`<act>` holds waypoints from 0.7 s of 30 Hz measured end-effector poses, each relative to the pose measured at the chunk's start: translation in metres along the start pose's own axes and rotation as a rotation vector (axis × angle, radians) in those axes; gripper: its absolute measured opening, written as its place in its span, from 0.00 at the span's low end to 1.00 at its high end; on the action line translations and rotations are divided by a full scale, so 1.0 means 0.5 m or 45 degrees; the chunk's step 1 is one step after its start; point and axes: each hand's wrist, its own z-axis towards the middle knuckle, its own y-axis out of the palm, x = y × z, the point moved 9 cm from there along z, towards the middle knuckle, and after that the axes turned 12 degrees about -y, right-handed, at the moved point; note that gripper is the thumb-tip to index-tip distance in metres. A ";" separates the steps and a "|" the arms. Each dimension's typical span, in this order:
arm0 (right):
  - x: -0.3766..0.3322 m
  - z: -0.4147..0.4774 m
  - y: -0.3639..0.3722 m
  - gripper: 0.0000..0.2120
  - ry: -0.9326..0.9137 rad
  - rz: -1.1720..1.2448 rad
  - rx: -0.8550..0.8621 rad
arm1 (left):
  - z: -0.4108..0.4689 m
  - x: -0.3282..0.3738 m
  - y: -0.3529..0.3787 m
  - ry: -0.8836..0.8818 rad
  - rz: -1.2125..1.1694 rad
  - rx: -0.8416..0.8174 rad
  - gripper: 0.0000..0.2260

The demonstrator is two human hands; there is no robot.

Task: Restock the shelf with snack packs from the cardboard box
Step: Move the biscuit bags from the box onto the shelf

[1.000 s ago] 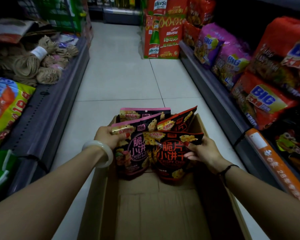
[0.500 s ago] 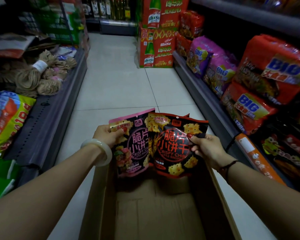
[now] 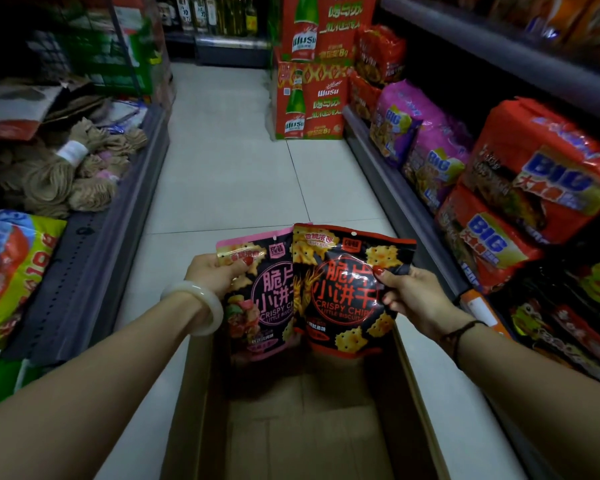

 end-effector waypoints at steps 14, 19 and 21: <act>-0.271 -0.086 -0.015 0.03 0.188 -0.007 -0.041 | -0.169 0.201 -0.062 -0.181 0.024 -0.011 0.04; -0.450 -0.127 -0.023 0.04 0.167 -0.011 -0.078 | -0.279 0.330 -0.090 -0.194 0.041 -0.016 0.07; -0.528 -0.144 -0.031 0.04 0.156 -0.023 -0.079 | -0.325 0.387 -0.099 -0.201 0.040 -0.027 0.07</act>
